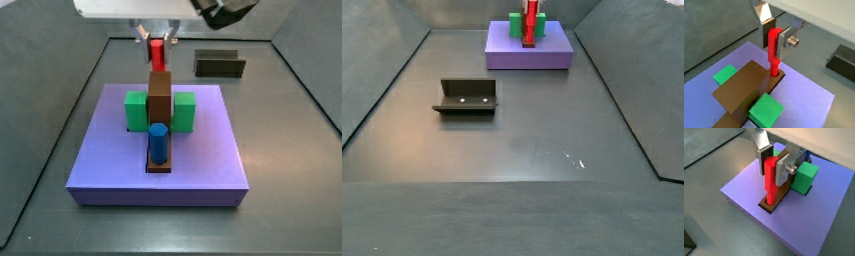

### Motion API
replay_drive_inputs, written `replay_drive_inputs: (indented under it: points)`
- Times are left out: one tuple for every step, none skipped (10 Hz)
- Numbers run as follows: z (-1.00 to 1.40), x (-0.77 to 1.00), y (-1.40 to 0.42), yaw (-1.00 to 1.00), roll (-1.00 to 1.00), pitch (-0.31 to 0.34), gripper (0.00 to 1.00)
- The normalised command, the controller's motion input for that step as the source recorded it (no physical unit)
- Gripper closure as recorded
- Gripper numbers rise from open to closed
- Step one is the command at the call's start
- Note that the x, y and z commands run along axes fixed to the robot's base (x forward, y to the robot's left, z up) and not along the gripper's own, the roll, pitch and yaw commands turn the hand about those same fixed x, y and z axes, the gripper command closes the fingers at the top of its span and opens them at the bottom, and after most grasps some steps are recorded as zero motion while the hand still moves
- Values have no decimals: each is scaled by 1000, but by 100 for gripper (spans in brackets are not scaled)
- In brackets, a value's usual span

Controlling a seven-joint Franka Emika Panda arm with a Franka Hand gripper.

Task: Pick up the red object. Move up. Move to above the board. Insert the red object.
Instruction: Insert the red object.

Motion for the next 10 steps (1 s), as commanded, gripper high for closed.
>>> replay_drive_inputs:
  points:
    - [-111,-140,0,-100,3,-20,100]
    - [-171,0,0,-20,40,-27,100]
    - [-186,0,0,-3,31,-30,100]
    - [-189,0,0,-3,53,-31,100]
    - [-191,0,0,-6,74,-27,100]
    - [-174,37,3,-9,27,-16,100]
    - [-191,43,60,-9,0,-6,100]
    - [-206,43,63,0,0,-3,100]
    - [-211,57,63,0,0,0,100]
    - [-231,69,63,0,0,-3,100]
